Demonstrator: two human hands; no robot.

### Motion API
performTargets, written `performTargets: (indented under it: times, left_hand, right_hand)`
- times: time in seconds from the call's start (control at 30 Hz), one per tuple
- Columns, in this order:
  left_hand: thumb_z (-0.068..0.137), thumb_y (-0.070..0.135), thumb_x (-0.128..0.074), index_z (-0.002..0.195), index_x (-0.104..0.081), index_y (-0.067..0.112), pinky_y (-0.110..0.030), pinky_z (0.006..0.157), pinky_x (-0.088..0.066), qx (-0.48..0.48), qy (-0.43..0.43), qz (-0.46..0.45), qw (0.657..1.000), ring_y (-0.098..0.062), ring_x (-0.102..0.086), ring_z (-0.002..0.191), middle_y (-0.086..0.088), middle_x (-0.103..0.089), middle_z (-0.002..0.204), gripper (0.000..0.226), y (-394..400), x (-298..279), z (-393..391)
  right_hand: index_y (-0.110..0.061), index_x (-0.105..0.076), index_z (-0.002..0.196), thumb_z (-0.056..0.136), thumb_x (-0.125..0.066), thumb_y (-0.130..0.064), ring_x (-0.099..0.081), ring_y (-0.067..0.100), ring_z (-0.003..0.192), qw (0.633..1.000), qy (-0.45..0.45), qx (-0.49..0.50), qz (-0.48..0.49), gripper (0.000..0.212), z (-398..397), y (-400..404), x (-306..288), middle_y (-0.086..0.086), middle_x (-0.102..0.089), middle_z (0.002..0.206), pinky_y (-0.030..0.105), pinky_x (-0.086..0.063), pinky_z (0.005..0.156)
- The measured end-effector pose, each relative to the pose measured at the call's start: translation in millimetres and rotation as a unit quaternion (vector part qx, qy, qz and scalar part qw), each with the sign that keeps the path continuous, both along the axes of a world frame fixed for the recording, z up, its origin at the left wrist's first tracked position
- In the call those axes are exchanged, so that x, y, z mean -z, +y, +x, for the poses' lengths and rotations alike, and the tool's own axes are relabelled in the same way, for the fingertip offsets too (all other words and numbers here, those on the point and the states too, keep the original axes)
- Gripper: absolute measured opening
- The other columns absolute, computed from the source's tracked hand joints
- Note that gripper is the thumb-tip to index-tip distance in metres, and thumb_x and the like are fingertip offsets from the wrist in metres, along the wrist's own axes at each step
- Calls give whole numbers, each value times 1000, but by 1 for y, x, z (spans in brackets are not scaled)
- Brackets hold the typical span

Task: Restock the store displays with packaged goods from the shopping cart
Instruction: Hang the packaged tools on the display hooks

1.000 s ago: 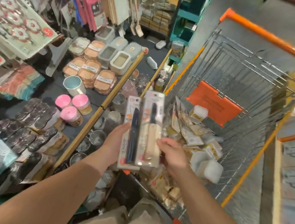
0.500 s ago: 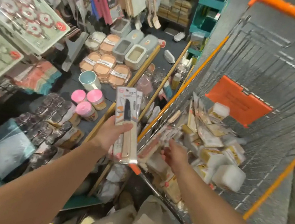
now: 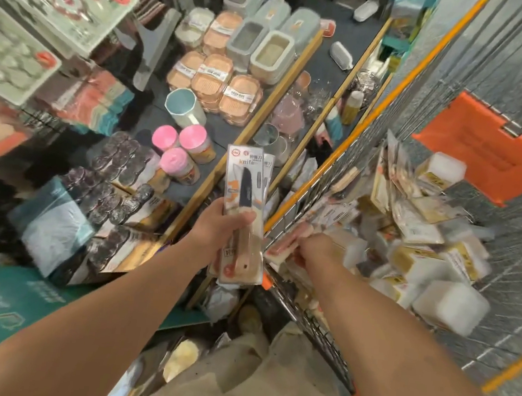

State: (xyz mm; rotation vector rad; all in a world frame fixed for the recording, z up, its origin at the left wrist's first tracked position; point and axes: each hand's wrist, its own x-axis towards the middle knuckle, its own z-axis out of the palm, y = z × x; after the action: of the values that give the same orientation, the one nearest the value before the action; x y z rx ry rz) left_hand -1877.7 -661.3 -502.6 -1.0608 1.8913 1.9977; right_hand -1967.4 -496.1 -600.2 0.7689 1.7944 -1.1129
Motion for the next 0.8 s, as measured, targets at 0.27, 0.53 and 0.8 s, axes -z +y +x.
performTargets:
  times: [0.27, 0.53, 0.8]
  left_hand:
    - [88, 16, -71, 98, -69, 15, -27, 70, -53, 4, 12, -12, 1000, -14, -69, 79, 1, -72, 87, 11, 2, -10, -2]
    - [81, 20, -75, 111, -67, 17, -45, 95, -51, -23, 85, -2, 996, -25, -69, 98, -6, -73, 104, 31, 7, -52, -27]
    - [53, 54, -79, 127, -59, 21, -45, 100, -50, -68, 173, -67, 980, -22, -66, 108, 0, -70, 116, 84, -47, -141, -35]
  right_hand:
    - [-8, -54, 84, 94, -51, -7, -52, 25, 64, 989, 136, 44, -36, 11, 19, 51, -53, 14, -53, 73, 32, -44, 58]
    - [-26, -55, 76, 94, -48, -17, -56, 26, 72, 938, 331, 67, -72, 22, 5, 62, -153, 8, -55, 75, 49, -53, 70]
    - [-24, -59, 82, 100, -47, -18, -49, 13, 66, 896, 408, -26, -172, 23, -7, -27, -252, 1, -51, 74, 28, -43, 62]
